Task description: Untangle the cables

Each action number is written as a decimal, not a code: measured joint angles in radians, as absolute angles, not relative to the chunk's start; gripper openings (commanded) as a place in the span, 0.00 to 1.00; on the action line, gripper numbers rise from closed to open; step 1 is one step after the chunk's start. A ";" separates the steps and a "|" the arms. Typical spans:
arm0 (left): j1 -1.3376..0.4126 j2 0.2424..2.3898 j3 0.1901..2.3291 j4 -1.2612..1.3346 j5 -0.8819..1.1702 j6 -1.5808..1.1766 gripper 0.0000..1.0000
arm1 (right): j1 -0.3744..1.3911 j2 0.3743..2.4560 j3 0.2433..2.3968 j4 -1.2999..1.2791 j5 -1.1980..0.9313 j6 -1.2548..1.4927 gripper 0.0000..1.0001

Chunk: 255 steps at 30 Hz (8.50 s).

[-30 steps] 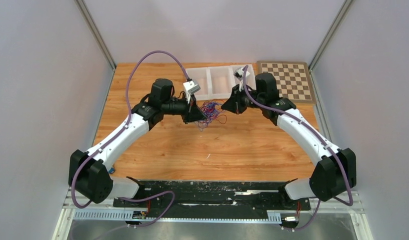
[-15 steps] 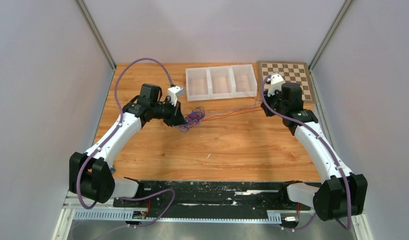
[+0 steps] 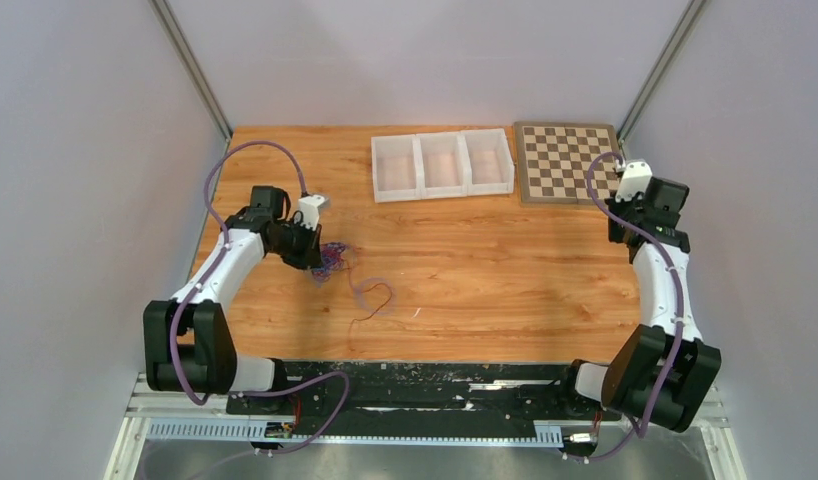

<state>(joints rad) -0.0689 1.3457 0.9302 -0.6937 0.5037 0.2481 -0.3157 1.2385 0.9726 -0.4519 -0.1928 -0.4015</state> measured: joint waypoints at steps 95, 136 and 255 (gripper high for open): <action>-0.469 1.480 1.217 -0.355 1.003 -0.199 0.02 | 0.627 1.296 1.136 -0.414 -0.480 -0.384 0.00; 0.257 1.478 1.075 -0.748 0.656 0.072 0.03 | -0.407 1.295 1.148 -0.733 -0.653 -0.826 0.00; -0.255 1.452 2.103 -0.447 0.939 -0.067 0.00 | 0.039 1.605 0.899 -0.268 -0.481 -0.095 0.00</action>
<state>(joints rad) -0.2546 1.4517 2.1033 -0.4469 0.9386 -0.0669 0.0391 1.6051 0.8989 -0.2680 -0.4812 -0.0948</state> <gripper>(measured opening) 0.008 0.004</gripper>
